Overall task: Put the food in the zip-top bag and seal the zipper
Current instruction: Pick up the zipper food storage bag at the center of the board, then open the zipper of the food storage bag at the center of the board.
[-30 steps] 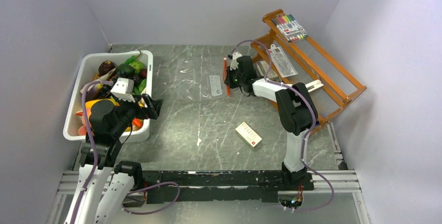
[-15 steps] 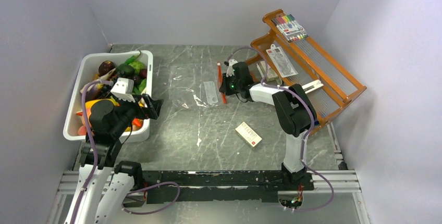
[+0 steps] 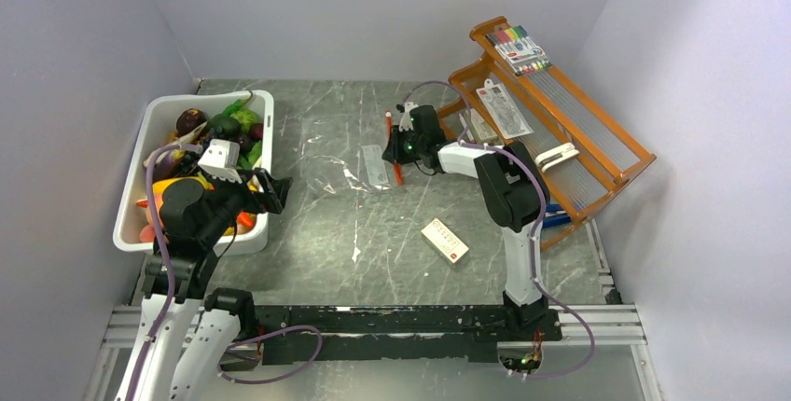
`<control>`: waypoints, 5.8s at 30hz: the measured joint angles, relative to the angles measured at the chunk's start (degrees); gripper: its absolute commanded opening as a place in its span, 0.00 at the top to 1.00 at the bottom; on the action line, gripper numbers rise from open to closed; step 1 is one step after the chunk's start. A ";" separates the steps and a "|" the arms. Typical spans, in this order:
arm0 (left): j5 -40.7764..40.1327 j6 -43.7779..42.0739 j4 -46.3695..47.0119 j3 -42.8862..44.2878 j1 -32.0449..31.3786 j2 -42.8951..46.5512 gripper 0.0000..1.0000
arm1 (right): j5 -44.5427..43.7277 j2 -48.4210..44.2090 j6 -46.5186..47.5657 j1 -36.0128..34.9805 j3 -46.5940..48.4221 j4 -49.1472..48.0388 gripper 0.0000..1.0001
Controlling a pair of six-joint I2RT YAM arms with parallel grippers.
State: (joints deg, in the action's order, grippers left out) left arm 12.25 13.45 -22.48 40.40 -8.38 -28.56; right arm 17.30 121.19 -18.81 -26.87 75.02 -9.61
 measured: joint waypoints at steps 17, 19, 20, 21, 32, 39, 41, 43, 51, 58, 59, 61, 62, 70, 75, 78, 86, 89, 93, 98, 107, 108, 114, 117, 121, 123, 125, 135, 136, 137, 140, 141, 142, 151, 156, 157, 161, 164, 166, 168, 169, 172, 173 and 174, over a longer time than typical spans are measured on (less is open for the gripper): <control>-0.04 0.07 0.00 0.00 0.00 0.00 0.03 | -1.75 -11.82 5.16 -0.26 -5.84 0.57 1.00; -0.02 0.46 0.00 0.00 0.00 -0.17 0.05 | -2.71 -14.78 6.71 -0.50 -6.40 0.74 1.00; 0.00 0.59 0.02 0.00 0.00 -0.39 0.05 | -3.45 -16.33 7.63 -0.83 -6.84 0.83 1.00; 0.04 0.96 0.00 0.04 0.00 -0.94 0.06 | -4.33 -17.86 8.68 -1.29 -7.28 1.11 1.00; 4.96 9.09 -0.50 12.37 0.02 -14.08 0.14 | -16.57 -29.07 20.02 -13.97 -8.57 7.21 1.00; 12.13 16.04 3.76 14.71 0.04 -22.12 0.20 | -20.26 -35.98 23.71 -17.75 -8.63 8.70 1.00; 14.34 17.66 5.44 14.71 0.04 -24.30 0.21 | -20.65 -37.86 24.13 -19.10 -8.66 8.63 1.00; 16.48 19.37 7.63 14.71 0.04 -26.38 0.21 | -20.83 -38.97 24.46 -20.63 -8.68 8.55 1.00; 24.09 25.33 14.88 14.47 0.04 -33.42 0.17 | -23.63 -38.29 26.51 -27.15 -8.68 8.68 1.00; 26.53 28.44 19.76 11.32 0.04 -32.94 0.21 | -25.62 -37.16 27.32 -30.91 -8.61 8.61 1.00; 26.49 28.57 19.67 11.19 0.04 -32.94 0.24 | -25.79 -36.85 27.41 -31.50 -8.59 8.59 1.00; 25.70 28.41 18.95 11.17 0.04 -33.00 0.27 | -26.05 -36.17 27.43 -32.28 -8.55 8.59 1.00; 24.74 28.06 18.05 11.21 0.04 -32.98 0.28 | -26.12 -35.85 27.43 -32.61 -8.50 8.59 1.00; 19.76 25.44 11.82 11.23 0.04 -31.78 0.27 | -27.17 -34.01 27.19 -33.24 -7.17 8.61 1.00; 18.99 25.27 11.45 10.47 0.04 -29.16 0.33 | -27.23 -33.92 26.64 -33.24 -7.17 8.61 1.00; 18.40 24.90 10.58 10.36 0.04 -29.16 0.38 | -27.23 -33.88 26.36 -33.24 -7.17 8.61 1.00; 16.98 24.24 9.99 9.35 0.04 -30.25 0.44 | -26.91 -33.18 26.08 -33.29 -6.45 8.61 1.00; 16.24 23.98 9.97 9.35 0.04 -31.17 0.41 | -26.71 -33.18 26.05 -33.35 -6.45 8.61 1.00; 15.54 23.85 9.94 9.35 0.04 -32.04 0.32 | -26.49 -33.18 26.05 -33.57 -6.45 8.55 1.00; 15.52 24.13 10.03 9.33 0.04 -33.35 0.30 | -25.88 -33.14 26.08 -33.92 -6.45 7.63 1.00; 16.59 25.44 11.13 7.54 0.04 -34.05 0.84 | -25.44 -32.81 25.59 -34.23 -6.80 6.60 0.96; 16.79 25.68 11.32 7.39 0.04 -34.05 0.89 | -25.46 -32.72 25.27 -34.25 -6.80 6.51 0.91; 18.01 25.22 11.96 7.15 0.04 -34.12 0.93 | -26.10 -32.35 22.14 -34.32 -6.67 7.54 0.65; 18.71 24.83 11.96 7.15 0.04 -34.47 0.93 | -26.05 -32.35 19.34 -34.32 -5.25 10.60 0.61; 19.54 24.44 11.91 7.15 0.04 -35.04 0.93 | -25.77 -32.54 15.65 -34.32 -1.66 14.45 0.57; 19.85 24.30 11.91 7.15 0.04 -35.15 0.93 | -25.73 -32.76 14.53 -34.32 0.07 16.00 0.56; 20.17 24.17 11.89 7.15 0.04 -35.21 0.93 | -25.90 -33.09 13.84 -34.32 1.68 17.18 0.54; 21.64 23.39 11.06 7.15 0.04 -35.39 0.93 | -32.76 -31.80 15.82 -34.32 5.16 20.74 0.48; 21.68 23.39 10.93 7.17 0.04 -35.39 0.93 | -33.05 -31.15 16.00 -34.32 5.38 20.94 0.48; 21.70 23.39 10.78 7.15 0.04 -35.39 0.93 | -33.07 -30.60 16.09 -34.32 5.53 21.11 0.48; 21.77 23.34 10.51 7.17 0.04 -35.41 0.93 | -32.26 -29.03 15.87 -34.32 5.57 21.66 0.48; 21.81 23.34 10.49 7.17 0.04 -35.43 0.93 | -31.78 -28.72 15.65 -34.32 5.57 21.77 0.48; 21.88 23.37 10.49 7.17 0.04 -35.45 0.93 | -31.08 -28.55 15.30 -34.32 5.57 21.81 0.48; 22.08 23.41 10.51 7.19 0.02 -35.50 0.93 | -28.00 -28.35 11.63 -34.34 5.55 21.49 0.47; 22.08 23.41 10.49 7.21 -0.07 -35.50 0.93 | -30.97 -26.80 11.21 -34.49 5.57 21.55 0.49; 22.08 23.41 10.47 7.21 -0.07 -35.50 0.93 | -31.69 -26.40 11.26 -34.58 5.55 21.57 0.50; 22.08 23.39 10.29 7.21 -0.09 -35.50 0.93 | -34.69 -25.31 11.58 -35.01 5.55 21.92 0.58; 22.08 23.39 9.99 7.23 -0.09 -35.50 0.93 | -37.40 -25.24 12.11 -35.26 5.55 21.90 0.68; 22.08 23.34 9.46 7.43 -0.09 -35.50 0.93 | -39.41 -25.24 12.37 -35.32 5.35 21.31 0.81; 22.10 23.08 8.79 7.91 -0.09 -35.50 0.93 | -41.20 -25.27 12.46 -35.34 4.79 20.63 0.89; 22.14 22.95 8.46 8.20 -0.09 -35.50 0.93 | -42.05 -25.27 12.57 -35.34 4.52 20.41 0.92; 22.86 22.36 6.60 10.05 -0.09 -35.98 0.93 | -44.48 -25.27 12.83 -35.32 4.02 20.28 0.95; 23.04 22.16 6.14 10.71 -0.09 -36.15 0.93 | -45.07 -25.27 12.85 -35.21 4.02 20.24 0.95; 23.12 21.92 5.86 11.23 -0.09 -36.24 0.93 | -45.35 -25.27 12.85 -35.12 4.02 20.22 0.95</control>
State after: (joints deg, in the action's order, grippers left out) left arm 35.38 35.38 -16.62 51.64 -8.47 -64.79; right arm -28.05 95.92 -5.96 -62.00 79.05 10.61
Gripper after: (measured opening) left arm 0.071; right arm 0.056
